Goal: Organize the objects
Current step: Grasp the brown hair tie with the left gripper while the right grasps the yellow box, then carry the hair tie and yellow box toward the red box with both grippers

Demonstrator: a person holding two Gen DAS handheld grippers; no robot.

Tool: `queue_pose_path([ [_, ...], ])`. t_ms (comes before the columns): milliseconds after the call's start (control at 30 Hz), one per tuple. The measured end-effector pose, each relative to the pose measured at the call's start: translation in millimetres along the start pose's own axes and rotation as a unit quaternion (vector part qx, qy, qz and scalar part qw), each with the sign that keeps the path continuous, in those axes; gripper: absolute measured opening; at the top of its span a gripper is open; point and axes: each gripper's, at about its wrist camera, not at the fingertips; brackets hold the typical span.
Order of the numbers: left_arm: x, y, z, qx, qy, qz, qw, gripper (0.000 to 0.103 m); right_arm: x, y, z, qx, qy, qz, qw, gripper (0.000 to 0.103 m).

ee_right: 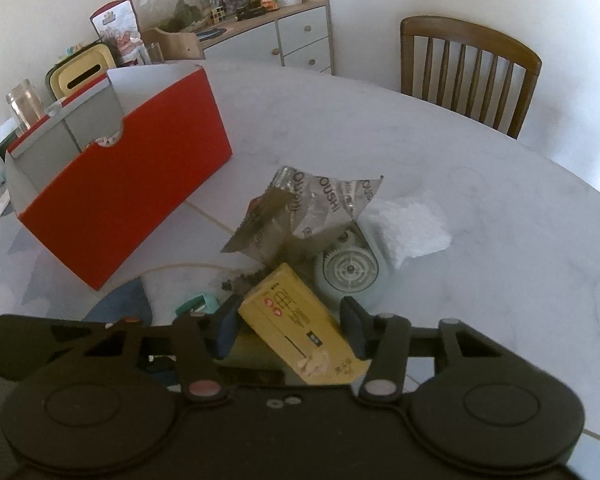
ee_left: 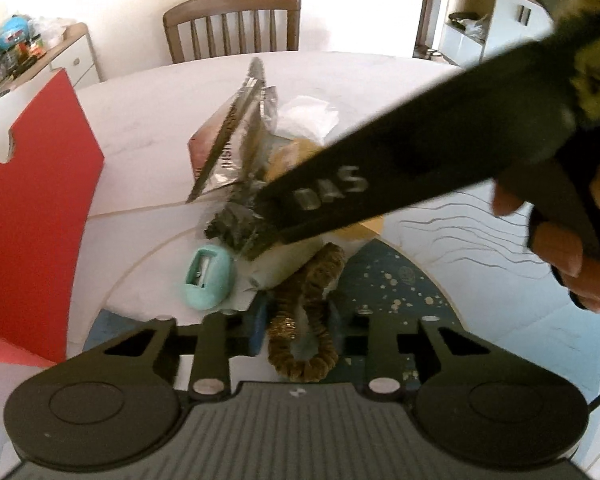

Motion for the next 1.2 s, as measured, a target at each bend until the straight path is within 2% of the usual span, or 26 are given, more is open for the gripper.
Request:
queue_pose_path([
  [167,-2,3,-10,-0.005,0.014,-0.004,0.9999,0.02,-5,9,2,-0.005,-0.013,0.006,1.0,0.036],
  [233,-4,4,-13,-0.007,0.017,-0.005,0.9998,0.019,-8,13,4,-0.009,-0.02,0.009,1.0,0.034],
  [467,-9,14,-20,-0.015,0.022,0.001,0.9996,0.017,-20,30,10,-0.023,-0.061,0.025,0.998,0.031],
  [700,-12,29,-30,-0.024,0.028,0.001,0.9993,0.015,-37,53,16,-0.024,-0.128,0.029,0.991,0.029],
  [967,-14,58,-49,-0.042,0.036,0.009,0.9984,0.015,-52,78,-9,-0.026,-0.16,0.035,0.986,0.029],
  [1200,-12,84,-72,-0.052,0.04,0.014,0.9978,0.015,-47,99,-45,-0.028,-0.163,0.039,0.985,0.029],
])
Point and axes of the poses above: each gripper's, at about its wrist camera, not at the fingertips, and y roughly against the way its jaws point, z to its right, x to its top, and after that the axes turned 3 degrees about x, right-handed
